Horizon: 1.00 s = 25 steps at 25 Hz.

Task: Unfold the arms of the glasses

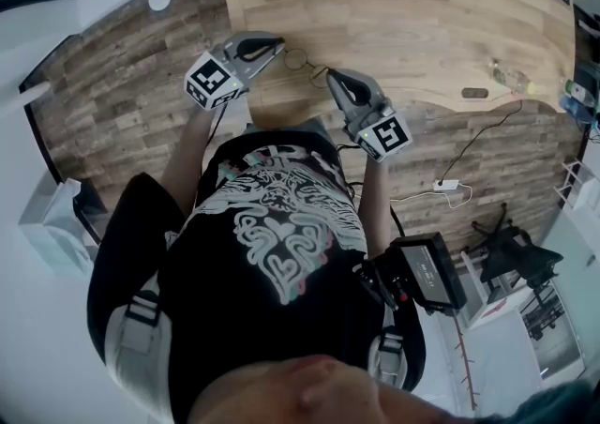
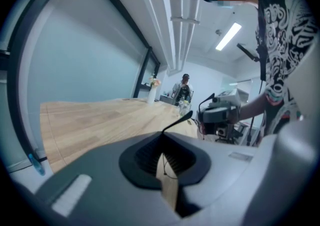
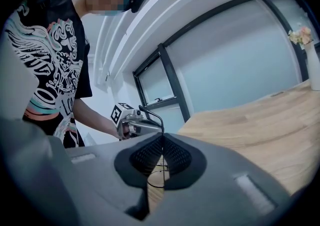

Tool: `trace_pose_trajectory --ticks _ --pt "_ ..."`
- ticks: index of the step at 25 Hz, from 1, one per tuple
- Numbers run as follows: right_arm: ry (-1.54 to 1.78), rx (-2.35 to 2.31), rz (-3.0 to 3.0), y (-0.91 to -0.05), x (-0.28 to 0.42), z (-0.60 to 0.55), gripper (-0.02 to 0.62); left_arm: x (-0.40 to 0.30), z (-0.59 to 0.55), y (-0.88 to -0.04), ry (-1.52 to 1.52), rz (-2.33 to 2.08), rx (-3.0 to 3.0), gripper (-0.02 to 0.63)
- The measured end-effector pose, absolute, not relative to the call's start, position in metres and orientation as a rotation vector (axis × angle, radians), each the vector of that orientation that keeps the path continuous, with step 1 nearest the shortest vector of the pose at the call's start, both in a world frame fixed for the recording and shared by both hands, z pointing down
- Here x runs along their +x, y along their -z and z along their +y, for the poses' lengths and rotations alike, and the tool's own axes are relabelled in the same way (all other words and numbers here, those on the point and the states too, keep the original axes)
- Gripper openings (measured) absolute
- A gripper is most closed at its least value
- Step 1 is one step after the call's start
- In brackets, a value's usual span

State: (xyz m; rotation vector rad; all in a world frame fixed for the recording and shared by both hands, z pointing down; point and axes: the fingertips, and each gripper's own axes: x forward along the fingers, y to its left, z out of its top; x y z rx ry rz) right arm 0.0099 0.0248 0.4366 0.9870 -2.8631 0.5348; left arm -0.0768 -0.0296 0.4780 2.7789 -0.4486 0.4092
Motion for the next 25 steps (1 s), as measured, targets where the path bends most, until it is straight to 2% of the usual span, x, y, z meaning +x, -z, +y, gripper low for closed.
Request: trace_pose_trajectory --ticks 25 --pt "-0.546 0.945 -2.852 -0.4441 0.0104 0.0258 0.002 -0.0766 -0.0279 -0.482 -0.426 -0.464 2.769 -0.009"
